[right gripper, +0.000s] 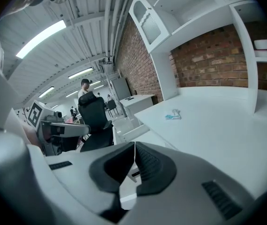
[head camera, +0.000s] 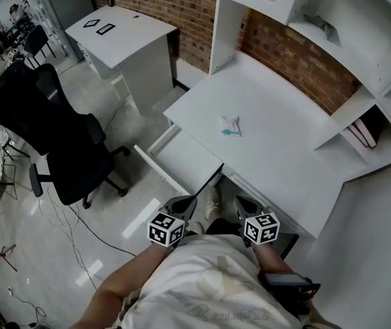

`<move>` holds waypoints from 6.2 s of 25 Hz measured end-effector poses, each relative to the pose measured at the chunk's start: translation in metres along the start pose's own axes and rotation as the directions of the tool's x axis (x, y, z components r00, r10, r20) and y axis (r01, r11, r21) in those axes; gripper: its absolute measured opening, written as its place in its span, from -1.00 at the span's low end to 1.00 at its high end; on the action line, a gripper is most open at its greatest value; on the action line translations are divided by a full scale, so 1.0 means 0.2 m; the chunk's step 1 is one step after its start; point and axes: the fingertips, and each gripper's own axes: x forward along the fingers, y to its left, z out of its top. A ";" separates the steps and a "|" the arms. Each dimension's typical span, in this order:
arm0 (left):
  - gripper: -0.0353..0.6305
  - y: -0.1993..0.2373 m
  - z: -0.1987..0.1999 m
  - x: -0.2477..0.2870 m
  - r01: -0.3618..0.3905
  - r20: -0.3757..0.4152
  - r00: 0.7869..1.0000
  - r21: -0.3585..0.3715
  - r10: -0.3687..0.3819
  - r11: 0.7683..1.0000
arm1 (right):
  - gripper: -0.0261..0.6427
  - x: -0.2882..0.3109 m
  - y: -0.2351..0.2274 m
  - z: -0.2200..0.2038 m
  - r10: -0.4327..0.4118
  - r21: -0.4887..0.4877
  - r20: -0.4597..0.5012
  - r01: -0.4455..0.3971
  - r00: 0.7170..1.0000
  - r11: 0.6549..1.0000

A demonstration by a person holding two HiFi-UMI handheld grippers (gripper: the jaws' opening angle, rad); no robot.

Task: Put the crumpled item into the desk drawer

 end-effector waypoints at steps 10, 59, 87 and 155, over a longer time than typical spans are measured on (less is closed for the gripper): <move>-0.83 0.18 0.10 0.05 -0.056 0.033 0.998 -0.026 0.057 0.998 | -0.85 0.21 -0.06 0.11 0.042 -0.025 -0.026 -0.042 0.999 0.999; -0.83 0.65 0.35 0.46 -0.277 0.010 0.959 -0.156 0.282 0.948 | -0.40 1.13 -0.75 0.52 0.027 -0.116 -0.202 -0.051 0.979 0.992; -0.83 0.76 0.27 0.30 -0.434 -0.031 0.897 -0.256 0.442 0.864 | -0.15 1.48 -1.03 0.59 -0.188 -0.121 -0.252 0.162 0.949 0.979; -0.83 0.81 0.20 -0.06 -0.508 0.037 0.836 -0.329 0.548 0.796 | -0.46 1.45 -0.04 0.52 0.248 -0.360 -0.320 -0.359 0.914 0.861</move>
